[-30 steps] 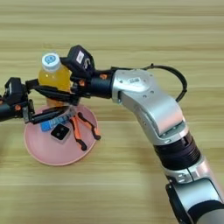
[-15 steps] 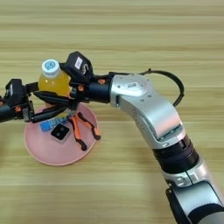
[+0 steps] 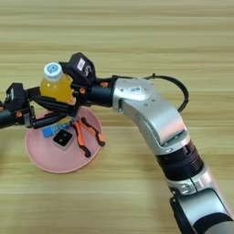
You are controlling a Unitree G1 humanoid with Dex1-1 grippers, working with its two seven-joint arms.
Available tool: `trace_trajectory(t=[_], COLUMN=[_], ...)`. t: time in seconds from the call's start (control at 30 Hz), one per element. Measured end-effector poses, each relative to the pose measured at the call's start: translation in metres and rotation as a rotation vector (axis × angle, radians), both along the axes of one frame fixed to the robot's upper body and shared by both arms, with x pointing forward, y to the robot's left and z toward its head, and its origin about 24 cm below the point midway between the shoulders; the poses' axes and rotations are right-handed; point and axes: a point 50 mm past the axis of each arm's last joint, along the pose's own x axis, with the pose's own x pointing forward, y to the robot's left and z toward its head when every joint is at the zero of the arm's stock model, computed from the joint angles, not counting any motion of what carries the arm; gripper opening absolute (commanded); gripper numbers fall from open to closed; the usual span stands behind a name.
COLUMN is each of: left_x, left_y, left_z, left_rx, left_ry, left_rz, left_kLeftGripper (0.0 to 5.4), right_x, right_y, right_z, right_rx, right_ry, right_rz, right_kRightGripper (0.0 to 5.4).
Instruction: Move the objects on the table
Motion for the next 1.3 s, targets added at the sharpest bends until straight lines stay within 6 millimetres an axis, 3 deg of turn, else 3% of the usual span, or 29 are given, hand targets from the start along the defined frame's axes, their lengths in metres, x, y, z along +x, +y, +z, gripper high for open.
trace_trajectory(t=[0.1,0.43,0.87,1.1,1.3], left_x=[0.002,0.01,0.027,0.034,0.038], left_y=[0.001,0.012,0.033,0.045,0.042], left_z=[-0.001,-0.003,0.006,0.003,-0.011], left_rx=[-0.019,-0.064,-0.14,-0.156,-0.156], left_ry=[0.001,0.008,-0.022,-0.005,0.047], left_rz=[0.03,0.162,0.495,0.734,0.809], left_kLeftGripper=[3.38,3.38,3.38,3.38,3.38], right_x=[-0.001,-0.01,-0.015,0.007,0.023], right_y=[-0.005,-0.03,-0.063,-0.076,-0.078], right_z=[0.006,0.019,0.03,-0.004,-0.036], right_rx=[0.054,0.215,0.462,0.397,0.378], right_ry=[-0.024,-0.083,-0.244,-0.268,-0.171], right_rz=[-0.004,-0.043,-0.287,-0.548,-0.723], right_kRightGripper=[5.38,5.4,5.4,5.4,5.4])
